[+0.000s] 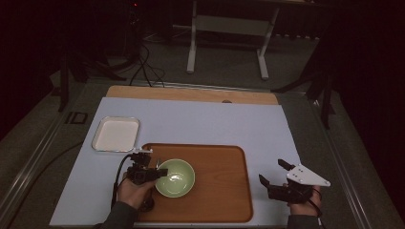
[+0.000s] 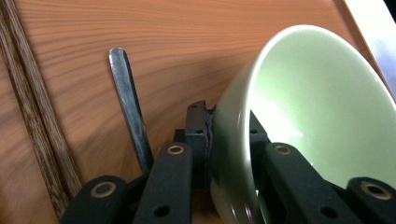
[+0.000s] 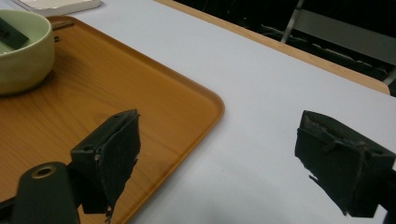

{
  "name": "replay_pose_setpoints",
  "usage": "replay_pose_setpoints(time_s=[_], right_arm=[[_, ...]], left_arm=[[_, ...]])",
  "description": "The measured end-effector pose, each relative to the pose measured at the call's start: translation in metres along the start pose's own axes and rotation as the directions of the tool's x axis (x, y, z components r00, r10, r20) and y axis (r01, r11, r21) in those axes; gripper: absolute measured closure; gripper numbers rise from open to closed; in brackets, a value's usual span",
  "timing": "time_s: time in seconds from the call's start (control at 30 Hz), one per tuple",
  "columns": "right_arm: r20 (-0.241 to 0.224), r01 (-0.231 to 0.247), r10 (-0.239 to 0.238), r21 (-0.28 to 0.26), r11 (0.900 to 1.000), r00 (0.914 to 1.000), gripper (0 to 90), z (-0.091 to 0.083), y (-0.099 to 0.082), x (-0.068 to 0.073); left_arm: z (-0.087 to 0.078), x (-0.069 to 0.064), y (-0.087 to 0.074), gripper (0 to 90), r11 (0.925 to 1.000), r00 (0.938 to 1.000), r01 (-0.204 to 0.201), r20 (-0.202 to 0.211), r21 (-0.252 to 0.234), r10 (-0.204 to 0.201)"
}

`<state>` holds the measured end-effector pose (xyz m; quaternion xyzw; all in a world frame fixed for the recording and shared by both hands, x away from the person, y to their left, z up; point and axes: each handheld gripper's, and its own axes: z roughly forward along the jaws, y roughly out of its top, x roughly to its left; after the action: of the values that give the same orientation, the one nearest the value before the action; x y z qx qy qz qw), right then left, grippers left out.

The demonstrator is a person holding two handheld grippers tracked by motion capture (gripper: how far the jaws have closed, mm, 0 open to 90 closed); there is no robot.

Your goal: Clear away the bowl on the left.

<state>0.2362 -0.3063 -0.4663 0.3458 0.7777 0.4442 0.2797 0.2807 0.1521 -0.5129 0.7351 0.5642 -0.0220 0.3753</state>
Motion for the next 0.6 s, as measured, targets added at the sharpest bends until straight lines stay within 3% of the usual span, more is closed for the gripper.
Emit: replay_pose_setpoints(time_s=[0.13, 0.2, 0.37, 0.43, 0.6], right_arm=[[0.001, 0.002, -0.002, -0.001, 1.0, 1.0, 13.7, -0.001, 0.0, 0.0], [-0.001, 0.002, -0.002, 0.0, 1.0, 1.0, 13.7, 0.0, 0.0, 0.0], [0.001, 0.003, -0.003, 0.001, 1.0, 1.0, 13.7, 0.0, 0.0, 0.0], [0.002, 0.006, -0.006, 0.001, 1.0, 1.0, 13.7, 0.0, 0.0, 0.0], [0.004, 0.002, -0.002, 0.0, 1.0, 1.0, 13.7, 0.0, 0.0, -0.002]], left_arm=[[-0.006, -0.003, 0.002, 69.6, 0.9981, 0.998, -0.055, -0.033, -0.026, 0.054], [-0.009, -0.006, 0.004, 63.3, 0.9949, 0.9936, -0.094, -0.067, -0.038, 0.091], [-0.013, -0.014, 0.007, 52.9, 0.9838, 0.9805, -0.173, -0.102, -0.047, 0.168], [-0.014, -0.016, 0.007, 48.9, 0.9795, 0.9738, -0.195, -0.13, -0.05, 0.187], [-0.018, -0.015, 0.009, 42.5, 0.9739, 0.9664, -0.217, -0.155, -0.066, 0.205]])
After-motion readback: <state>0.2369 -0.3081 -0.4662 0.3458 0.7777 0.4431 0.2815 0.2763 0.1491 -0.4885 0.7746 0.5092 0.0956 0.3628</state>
